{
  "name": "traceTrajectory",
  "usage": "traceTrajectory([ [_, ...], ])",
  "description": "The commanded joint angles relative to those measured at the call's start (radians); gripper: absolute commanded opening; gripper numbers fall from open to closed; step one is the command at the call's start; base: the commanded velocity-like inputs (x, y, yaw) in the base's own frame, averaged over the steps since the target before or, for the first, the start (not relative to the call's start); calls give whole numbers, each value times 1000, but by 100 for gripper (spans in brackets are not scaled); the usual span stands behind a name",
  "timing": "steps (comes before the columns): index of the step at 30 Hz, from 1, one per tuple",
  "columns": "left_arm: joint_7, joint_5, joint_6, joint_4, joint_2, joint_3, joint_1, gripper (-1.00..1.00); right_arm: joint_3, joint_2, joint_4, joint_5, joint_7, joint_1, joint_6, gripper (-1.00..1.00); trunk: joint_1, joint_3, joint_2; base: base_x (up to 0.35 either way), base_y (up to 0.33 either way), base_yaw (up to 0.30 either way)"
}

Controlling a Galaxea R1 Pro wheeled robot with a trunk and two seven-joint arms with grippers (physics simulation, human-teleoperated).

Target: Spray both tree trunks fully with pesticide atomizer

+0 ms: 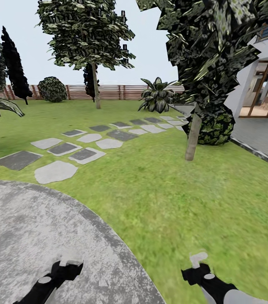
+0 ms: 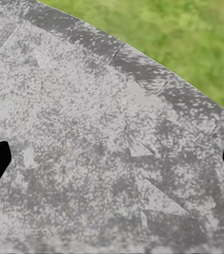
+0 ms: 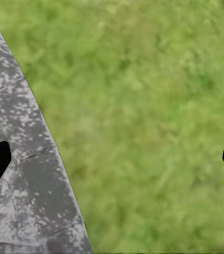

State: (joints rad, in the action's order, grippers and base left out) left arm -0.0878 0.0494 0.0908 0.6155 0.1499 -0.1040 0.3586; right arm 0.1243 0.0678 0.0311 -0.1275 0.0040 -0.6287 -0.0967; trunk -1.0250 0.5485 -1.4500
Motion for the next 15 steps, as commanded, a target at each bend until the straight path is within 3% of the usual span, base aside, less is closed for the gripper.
traceTrajectory([
  [1,0,3,-20,-24,-2,0,-11,100,0,0,-2,0,0,13,-1,100,0,0,0,7,0,0],
  [7,2,11,-143,-178,-8,1,-25,100,-2,0,-3,3,-10,97,-6,100,0,0,0,2,0,0],
  [14,2,13,-243,-320,-12,1,-27,100,-5,-4,1,4,-13,115,-12,100,0,0,0,0,0,0],
  [15,2,13,-266,-354,-14,1,-27,100,-3,-7,2,3,-13,116,-41,100,0,0,0,0,0,0],
])
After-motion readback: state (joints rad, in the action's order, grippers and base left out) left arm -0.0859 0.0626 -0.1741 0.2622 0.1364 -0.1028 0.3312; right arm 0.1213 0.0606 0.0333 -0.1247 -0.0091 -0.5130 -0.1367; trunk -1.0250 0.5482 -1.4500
